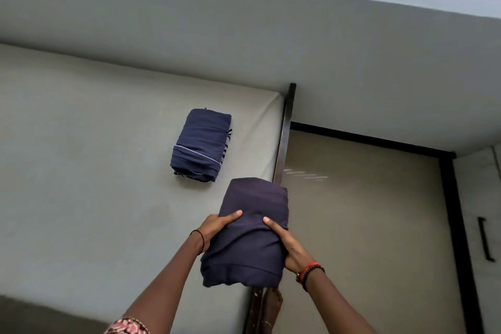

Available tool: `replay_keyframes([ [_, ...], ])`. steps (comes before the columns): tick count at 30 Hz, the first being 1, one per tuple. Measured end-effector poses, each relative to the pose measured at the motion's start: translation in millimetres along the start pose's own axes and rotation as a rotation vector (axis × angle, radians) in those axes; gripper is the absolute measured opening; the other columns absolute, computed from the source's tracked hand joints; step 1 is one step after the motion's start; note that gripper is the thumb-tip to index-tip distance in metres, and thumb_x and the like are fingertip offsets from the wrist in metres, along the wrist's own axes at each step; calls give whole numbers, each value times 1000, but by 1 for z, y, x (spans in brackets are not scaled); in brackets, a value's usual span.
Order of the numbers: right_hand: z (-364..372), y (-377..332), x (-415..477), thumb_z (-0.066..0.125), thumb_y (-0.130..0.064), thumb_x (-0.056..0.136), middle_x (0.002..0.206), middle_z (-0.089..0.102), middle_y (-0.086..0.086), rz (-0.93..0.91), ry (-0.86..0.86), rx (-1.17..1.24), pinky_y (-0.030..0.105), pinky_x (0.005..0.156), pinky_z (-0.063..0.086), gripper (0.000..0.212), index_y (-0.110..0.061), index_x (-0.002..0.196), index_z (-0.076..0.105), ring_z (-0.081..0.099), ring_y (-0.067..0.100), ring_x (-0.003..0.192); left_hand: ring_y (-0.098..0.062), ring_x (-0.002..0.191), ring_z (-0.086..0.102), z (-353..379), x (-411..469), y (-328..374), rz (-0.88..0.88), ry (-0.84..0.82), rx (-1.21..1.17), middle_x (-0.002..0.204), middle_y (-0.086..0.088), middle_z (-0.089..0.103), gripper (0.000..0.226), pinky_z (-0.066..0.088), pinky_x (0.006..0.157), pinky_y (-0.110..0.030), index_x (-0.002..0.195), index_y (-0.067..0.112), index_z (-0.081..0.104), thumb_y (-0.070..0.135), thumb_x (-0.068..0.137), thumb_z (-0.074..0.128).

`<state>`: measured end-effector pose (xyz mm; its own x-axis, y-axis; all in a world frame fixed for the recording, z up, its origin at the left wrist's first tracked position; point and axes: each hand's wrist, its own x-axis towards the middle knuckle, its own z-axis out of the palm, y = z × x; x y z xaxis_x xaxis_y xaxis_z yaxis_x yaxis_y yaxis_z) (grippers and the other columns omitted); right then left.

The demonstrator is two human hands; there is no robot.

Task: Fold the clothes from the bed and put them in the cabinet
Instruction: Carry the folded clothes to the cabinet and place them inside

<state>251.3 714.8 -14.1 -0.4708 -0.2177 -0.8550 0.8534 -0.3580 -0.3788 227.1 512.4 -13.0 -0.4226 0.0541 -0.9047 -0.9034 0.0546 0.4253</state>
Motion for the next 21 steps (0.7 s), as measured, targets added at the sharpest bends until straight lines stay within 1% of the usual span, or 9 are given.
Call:
replay_keyframes([
  [2, -2, -11, -25, 76, -26, 77, 111, 70, 12, -25, -12, -14, 44, 98, 49, 46, -11, 119, 64, 66, 28, 104, -24, 93, 69, 11, -25, 8, 13, 4, -8, 99, -6, 74, 67, 55, 85, -35, 108, 8, 69, 53, 59, 83],
  [5, -4, -25, -55, 78, -27, 74, 109, 71, 12, -46, -20, -42, 45, 98, 49, 47, -10, 116, 65, 67, 28, 102, -26, 96, 68, 26, -62, 21, -22, -52, -74, 102, -10, 73, 56, 56, 80, -34, 110, 9, 68, 47, 70, 77],
  [6, -5, -30, -65, 79, -28, 73, 109, 71, 13, -55, -26, -54, 45, 97, 49, 49, -10, 115, 66, 67, 28, 102, -28, 98, 68, 31, -73, 24, -39, -93, -104, 104, -11, 72, 53, 55, 81, -35, 111, 9, 68, 46, 73, 75],
  [8, -8, -39, -88, 80, -29, 72, 109, 71, 13, -70, -51, -71, 45, 97, 49, 50, -9, 115, 66, 67, 29, 101, -29, 104, 66, 39, -97, 32, -56, -168, -136, 110, -12, 70, 51, 54, 89, -38, 113, 11, 68, 45, 75, 74],
  [10, -11, -48, -111, 78, -28, 75, 109, 70, 14, -78, -78, -80, 45, 98, 49, 46, -9, 115, 66, 67, 29, 102, -29, 108, 64, 47, -120, 40, -45, -199, -135, 112, -13, 69, 50, 51, 94, -39, 113, 11, 69, 43, 75, 74],
  [12, -14, -54, -129, 79, -28, 75, 110, 70, 14, -88, -85, -75, 46, 98, 48, 45, -9, 114, 67, 67, 29, 102, -29, 109, 63, 55, -140, 46, -22, -207, -116, 112, -13, 69, 50, 50, 97, -39, 113, 11, 69, 42, 75, 74],
  [15, -16, -57, -150, 85, -33, 65, 111, 69, 14, -141, -77, -86, 46, 99, 48, 59, -8, 115, 67, 66, 29, 104, -27, 108, 64, 68, -162, 52, 8, -215, -85, 109, -11, 70, 49, 48, 98, -37, 113, 12, 69, 43, 75, 73],
  [16, -15, -59, -155, 86, -33, 65, 111, 69, 15, -156, -72, -82, 45, 99, 48, 60, -7, 115, 66, 66, 29, 104, -27, 107, 64, 70, -165, 53, 23, -207, -78, 109, -11, 71, 50, 48, 99, -38, 112, 13, 69, 44, 73, 73],
  [21, -20, -59, -189, 85, -29, 67, 110, 69, 16, -231, -38, -30, 44, 96, 50, 58, -5, 117, 65, 67, 30, 102, -30, 106, 64, 85, -186, 57, 74, -219, -22, 109, -14, 70, 58, 46, 101, -42, 114, 12, 68, 47, 69, 76],
])
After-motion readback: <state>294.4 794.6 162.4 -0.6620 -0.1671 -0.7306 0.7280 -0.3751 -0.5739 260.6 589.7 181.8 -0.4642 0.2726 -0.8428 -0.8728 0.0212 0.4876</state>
